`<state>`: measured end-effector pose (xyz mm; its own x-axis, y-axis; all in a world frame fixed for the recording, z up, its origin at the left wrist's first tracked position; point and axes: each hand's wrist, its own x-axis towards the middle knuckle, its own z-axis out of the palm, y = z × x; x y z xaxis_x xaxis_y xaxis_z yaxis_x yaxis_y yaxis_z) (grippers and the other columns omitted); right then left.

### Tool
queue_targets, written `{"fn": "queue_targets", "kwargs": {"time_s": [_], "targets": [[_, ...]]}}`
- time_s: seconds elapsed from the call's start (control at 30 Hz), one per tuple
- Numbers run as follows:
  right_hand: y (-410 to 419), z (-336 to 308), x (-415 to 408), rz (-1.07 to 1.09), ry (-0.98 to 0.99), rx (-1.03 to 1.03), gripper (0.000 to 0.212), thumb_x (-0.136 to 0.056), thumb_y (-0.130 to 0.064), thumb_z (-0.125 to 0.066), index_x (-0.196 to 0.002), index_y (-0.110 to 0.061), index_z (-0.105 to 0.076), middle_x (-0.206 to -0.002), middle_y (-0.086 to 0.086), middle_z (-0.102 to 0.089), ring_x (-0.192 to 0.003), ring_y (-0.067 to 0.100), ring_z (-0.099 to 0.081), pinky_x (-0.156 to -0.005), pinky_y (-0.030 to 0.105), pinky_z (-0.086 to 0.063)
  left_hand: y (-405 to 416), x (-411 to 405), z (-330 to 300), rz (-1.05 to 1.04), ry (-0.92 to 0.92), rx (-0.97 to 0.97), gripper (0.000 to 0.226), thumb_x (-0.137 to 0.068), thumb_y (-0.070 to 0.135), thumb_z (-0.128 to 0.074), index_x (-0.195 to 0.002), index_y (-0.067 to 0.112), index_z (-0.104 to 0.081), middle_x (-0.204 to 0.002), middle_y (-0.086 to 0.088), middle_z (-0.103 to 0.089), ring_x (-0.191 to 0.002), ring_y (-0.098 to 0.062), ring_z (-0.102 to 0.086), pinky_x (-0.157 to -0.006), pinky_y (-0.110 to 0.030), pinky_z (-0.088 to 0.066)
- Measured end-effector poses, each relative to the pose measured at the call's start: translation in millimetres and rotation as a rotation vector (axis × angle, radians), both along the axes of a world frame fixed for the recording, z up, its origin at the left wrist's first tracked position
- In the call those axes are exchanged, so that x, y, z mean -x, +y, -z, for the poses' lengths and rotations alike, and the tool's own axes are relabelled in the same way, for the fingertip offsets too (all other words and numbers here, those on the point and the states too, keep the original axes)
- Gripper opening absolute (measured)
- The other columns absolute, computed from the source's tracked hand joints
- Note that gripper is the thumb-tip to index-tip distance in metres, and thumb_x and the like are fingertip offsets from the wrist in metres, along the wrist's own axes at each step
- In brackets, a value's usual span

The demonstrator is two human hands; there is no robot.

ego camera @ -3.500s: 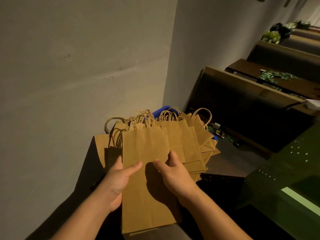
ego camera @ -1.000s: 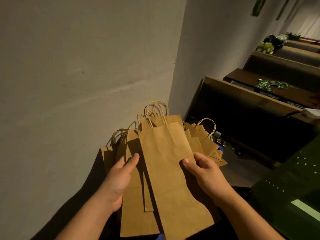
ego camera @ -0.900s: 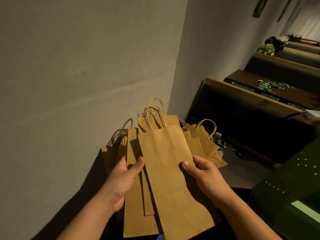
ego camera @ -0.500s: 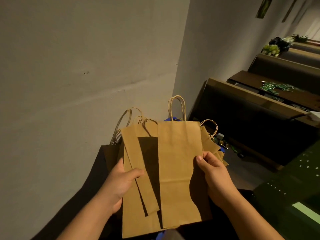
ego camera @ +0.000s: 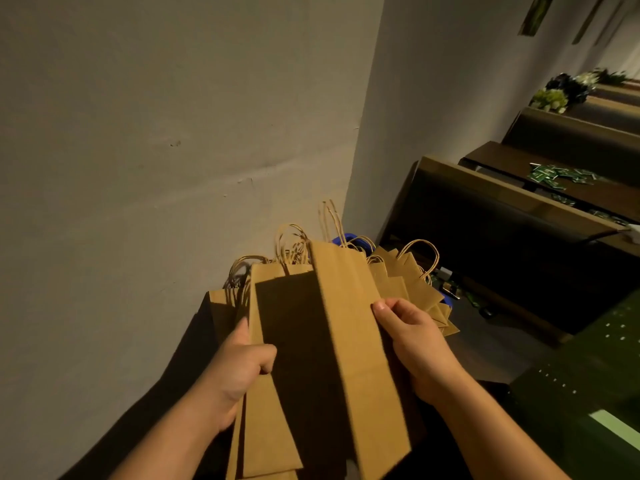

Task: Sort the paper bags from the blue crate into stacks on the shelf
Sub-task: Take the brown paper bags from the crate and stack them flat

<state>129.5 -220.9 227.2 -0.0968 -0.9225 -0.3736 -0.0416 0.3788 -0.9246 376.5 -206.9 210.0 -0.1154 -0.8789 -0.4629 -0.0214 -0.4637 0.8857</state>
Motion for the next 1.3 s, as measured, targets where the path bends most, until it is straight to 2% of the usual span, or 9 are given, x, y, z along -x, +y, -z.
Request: {"fn": "queue_targets", "kwargs": {"time_s": [0.17,0.23,0.3,0.53,0.67,0.77,0.93,1.17,1.3], "targets": [[-3,13,-22,0.064,0.146,0.103,0.013,-0.101,-0.036,-0.063,-0.109,-0.026,-0.067,-0.094,0.006,-0.073,-0.076,0.024,-0.069,-0.066,0.041,-0.056,10,23,0,-0.094,0.186,0.011,0.052,-0.104,0.023,-0.050,-0.155,0.026,-0.038,-0.123,-0.004,-0.068,-0.108,-0.017,-0.062,-0.086,-0.034,-0.050],[-3,20,-26,0.096,0.237,0.115,0.026,-0.100,-0.040,-0.064,-0.124,-0.030,-0.064,-0.110,0.003,-0.071,-0.091,0.021,-0.071,-0.072,0.038,-0.062,7,29,-1,-0.087,0.173,0.022,0.082,-0.093,0.059,-0.057,-0.161,0.029,-0.025,-0.151,-0.001,-0.050,-0.134,-0.019,-0.048,-0.109,-0.041,-0.038],[-2,24,-29,0.129,0.229,0.111,0.036,-0.099,-0.041,-0.064,-0.134,-0.032,-0.059,-0.122,0.002,-0.069,-0.101,0.018,-0.071,-0.082,0.038,-0.063,6,32,0,-0.082,0.121,0.077,0.110,-0.067,0.076,-0.075,-0.158,0.032,-0.032,-0.145,0.002,-0.059,-0.135,-0.023,-0.053,-0.115,-0.050,-0.039],[5,32,-37,0.064,0.067,0.002,0.039,-0.101,-0.040,-0.062,-0.137,-0.029,-0.051,-0.108,-0.014,-0.069,-0.094,0.008,-0.070,-0.079,0.027,-0.058,0,42,14,-0.124,0.224,-0.049,0.052,-0.094,0.033,-0.067,-0.143,0.030,-0.051,-0.119,-0.001,-0.075,-0.113,-0.024,-0.069,-0.096,-0.047,-0.054],[8,36,-42,0.117,0.072,0.001,0.026,-0.098,-0.037,-0.066,-0.121,-0.026,-0.062,-0.102,-0.010,-0.075,-0.090,0.011,-0.073,-0.075,0.028,-0.058,0,48,10,-0.157,0.250,-0.084,0.125,-0.049,0.067,-0.091,-0.156,0.040,-0.032,-0.135,-0.002,-0.066,-0.123,-0.027,-0.062,-0.105,-0.053,-0.050],[8,38,-43,0.098,0.094,-0.027,0.023,-0.097,-0.038,-0.066,-0.118,-0.028,-0.063,-0.100,-0.007,-0.076,-0.089,0.015,-0.074,-0.075,0.033,-0.060,0,47,13,-0.130,0.168,-0.095,0.142,-0.036,0.065,-0.095,-0.158,0.035,-0.030,-0.140,-0.005,-0.062,-0.128,-0.029,-0.059,-0.107,-0.056,-0.047],[1,35,-37,-0.035,0.121,-0.002,0.033,-0.102,-0.049,-0.056,-0.128,-0.030,-0.062,-0.115,-0.014,-0.072,-0.103,0.006,-0.068,-0.088,0.025,-0.055,-7,33,18,-0.094,0.106,-0.090,0.064,-0.078,0.017,-0.080,-0.135,0.028,-0.054,-0.112,-0.009,-0.076,-0.101,-0.032,-0.073,-0.081,-0.050,-0.059],[-40,44,-7,0.127,0.331,-0.086,0.045,-0.100,-0.034,-0.065,-0.137,-0.013,-0.053,-0.091,-0.009,-0.061,-0.075,0.004,-0.062,-0.057,0.018,-0.051,-14,-8,22,-0.125,0.161,-0.082,0.054,-0.077,0.012,-0.077,-0.128,0.022,-0.063,-0.108,-0.013,-0.078,-0.099,-0.037,-0.075,-0.086,-0.056,-0.058],[-68,63,-9,0.059,0.499,-0.221,0.068,-0.095,-0.039,-0.070,-0.148,-0.008,-0.041,-0.089,-0.002,-0.061,-0.077,0.013,-0.068,-0.062,0.026,-0.058,-14,-19,23,-0.152,0.205,-0.101,0.052,-0.078,0.012,-0.075,-0.128,0.019,-0.063,-0.108,-0.017,-0.077,-0.100,-0.041,-0.074,-0.086,-0.055,-0.057]]}}
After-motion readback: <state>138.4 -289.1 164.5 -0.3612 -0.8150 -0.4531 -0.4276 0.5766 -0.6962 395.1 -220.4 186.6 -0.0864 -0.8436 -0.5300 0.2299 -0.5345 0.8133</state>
